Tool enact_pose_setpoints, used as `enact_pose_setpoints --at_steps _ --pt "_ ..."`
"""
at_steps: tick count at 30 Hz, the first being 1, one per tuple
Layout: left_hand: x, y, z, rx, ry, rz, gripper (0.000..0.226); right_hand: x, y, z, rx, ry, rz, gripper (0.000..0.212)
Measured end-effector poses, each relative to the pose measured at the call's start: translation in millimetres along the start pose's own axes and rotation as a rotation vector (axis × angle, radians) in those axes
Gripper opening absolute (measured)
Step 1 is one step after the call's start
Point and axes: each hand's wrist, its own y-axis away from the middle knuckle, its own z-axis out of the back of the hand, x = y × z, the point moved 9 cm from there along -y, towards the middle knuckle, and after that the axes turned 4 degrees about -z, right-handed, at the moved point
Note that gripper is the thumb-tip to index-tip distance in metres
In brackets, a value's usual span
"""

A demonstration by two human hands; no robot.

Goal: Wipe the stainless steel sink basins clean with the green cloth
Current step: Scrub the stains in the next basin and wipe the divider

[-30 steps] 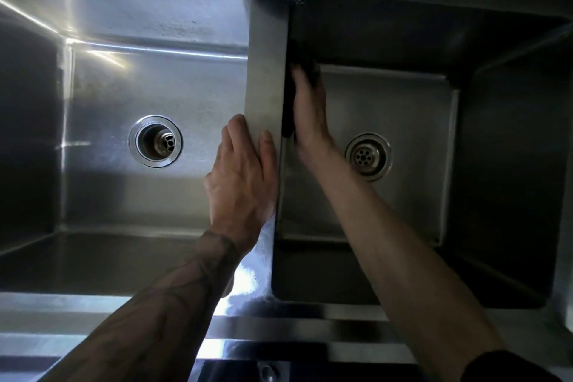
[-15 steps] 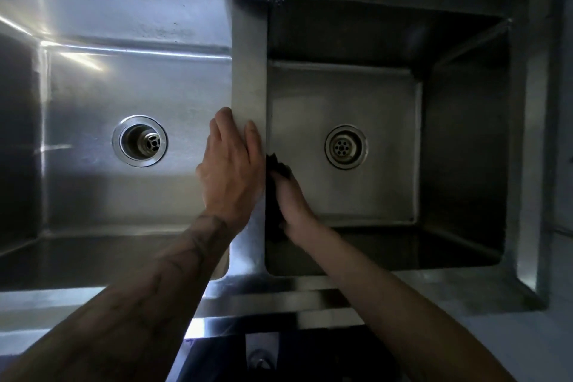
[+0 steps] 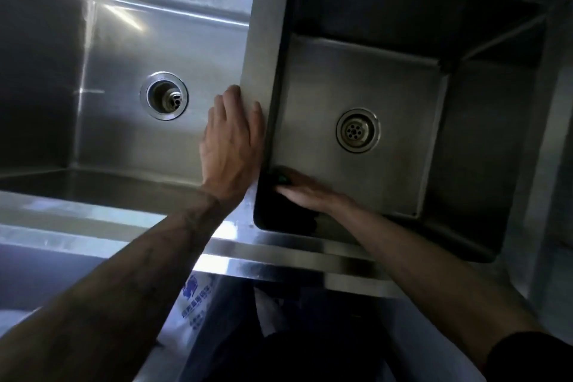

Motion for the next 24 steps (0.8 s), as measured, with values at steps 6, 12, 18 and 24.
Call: enact_pose_setpoints --at_steps 6,12,18,24 --pt "8 93 -4 -0.145 -0.032 0.131 0.059 22 50 -11 0.080 -0.026 0.254 0.032" --pt "9 96 -8 -0.158 -0.104 0.189 0.059 -14 7 -14 0.081 0.213 0.262 0.053" --pt "11 94 -9 -0.176 -0.114 0.222 0.056 -1 46 3 0.008 0.149 0.258 0.032" --pt "10 93 -8 -0.165 -0.135 0.223 0.057 -22 22 1 0.019 0.234 0.226 0.041"
